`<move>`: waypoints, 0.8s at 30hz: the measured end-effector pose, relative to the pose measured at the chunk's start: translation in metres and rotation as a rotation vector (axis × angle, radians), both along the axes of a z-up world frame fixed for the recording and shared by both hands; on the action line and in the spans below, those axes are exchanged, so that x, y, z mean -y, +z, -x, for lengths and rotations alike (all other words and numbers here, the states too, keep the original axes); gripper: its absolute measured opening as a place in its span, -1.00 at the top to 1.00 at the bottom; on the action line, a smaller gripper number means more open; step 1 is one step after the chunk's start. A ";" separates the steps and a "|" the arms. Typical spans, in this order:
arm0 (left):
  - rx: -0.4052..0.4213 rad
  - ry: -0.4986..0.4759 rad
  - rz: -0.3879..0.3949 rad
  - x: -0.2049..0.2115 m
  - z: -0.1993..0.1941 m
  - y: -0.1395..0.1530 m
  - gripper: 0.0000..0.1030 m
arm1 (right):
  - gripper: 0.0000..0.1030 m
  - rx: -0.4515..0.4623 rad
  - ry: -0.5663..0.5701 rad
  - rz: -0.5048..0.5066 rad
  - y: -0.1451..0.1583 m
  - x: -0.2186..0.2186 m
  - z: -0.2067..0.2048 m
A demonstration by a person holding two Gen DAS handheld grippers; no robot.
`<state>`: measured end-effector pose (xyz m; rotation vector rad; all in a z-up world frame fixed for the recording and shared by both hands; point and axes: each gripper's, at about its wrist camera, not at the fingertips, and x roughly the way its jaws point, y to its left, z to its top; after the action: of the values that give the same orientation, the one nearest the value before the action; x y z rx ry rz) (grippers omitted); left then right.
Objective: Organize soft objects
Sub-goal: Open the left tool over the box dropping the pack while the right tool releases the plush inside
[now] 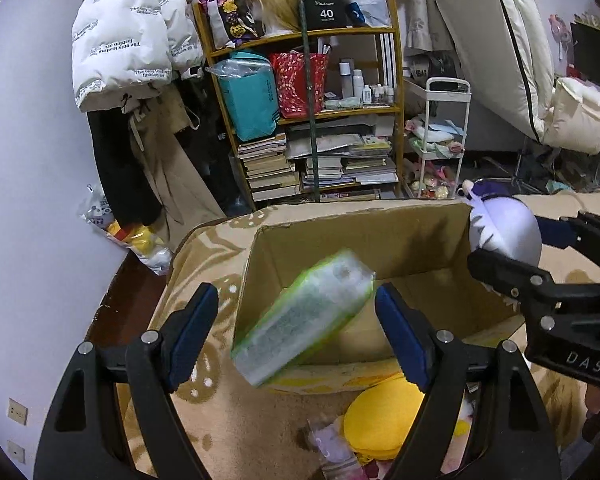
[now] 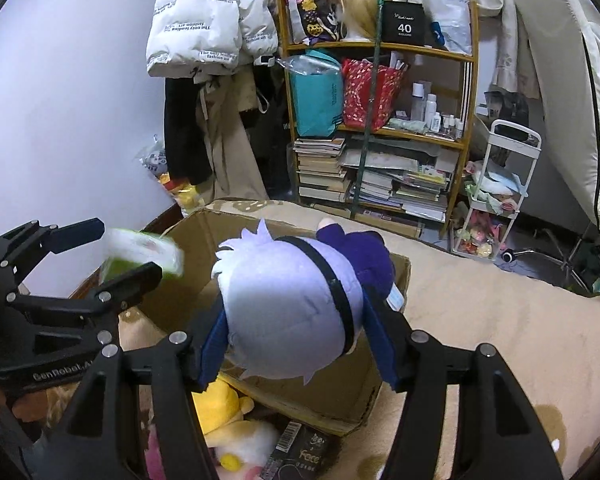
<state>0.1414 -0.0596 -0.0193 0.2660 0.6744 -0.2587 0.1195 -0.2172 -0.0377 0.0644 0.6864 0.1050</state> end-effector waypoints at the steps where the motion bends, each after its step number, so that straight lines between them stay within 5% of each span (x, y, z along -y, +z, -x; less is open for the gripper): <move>1: -0.003 -0.001 0.003 0.000 -0.002 0.000 -0.56 | -0.28 -0.004 0.001 -0.001 -0.001 0.001 -0.001; 10: -0.071 0.028 0.009 -0.006 -0.013 -0.014 -0.58 | -0.32 -0.077 0.014 -0.058 -0.012 0.011 -0.008; 15: -0.072 0.053 0.013 -0.013 -0.012 -0.013 -0.79 | -0.36 -0.076 0.025 -0.041 -0.011 0.012 -0.002; 24: -0.078 0.050 -0.014 -0.016 0.006 -0.012 -0.85 | -0.71 -0.061 -0.001 -0.063 -0.002 0.021 0.011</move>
<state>0.1355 -0.0433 -0.0316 0.2533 0.7592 -0.2176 0.1081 -0.2385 -0.0402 0.1294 0.7440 0.1238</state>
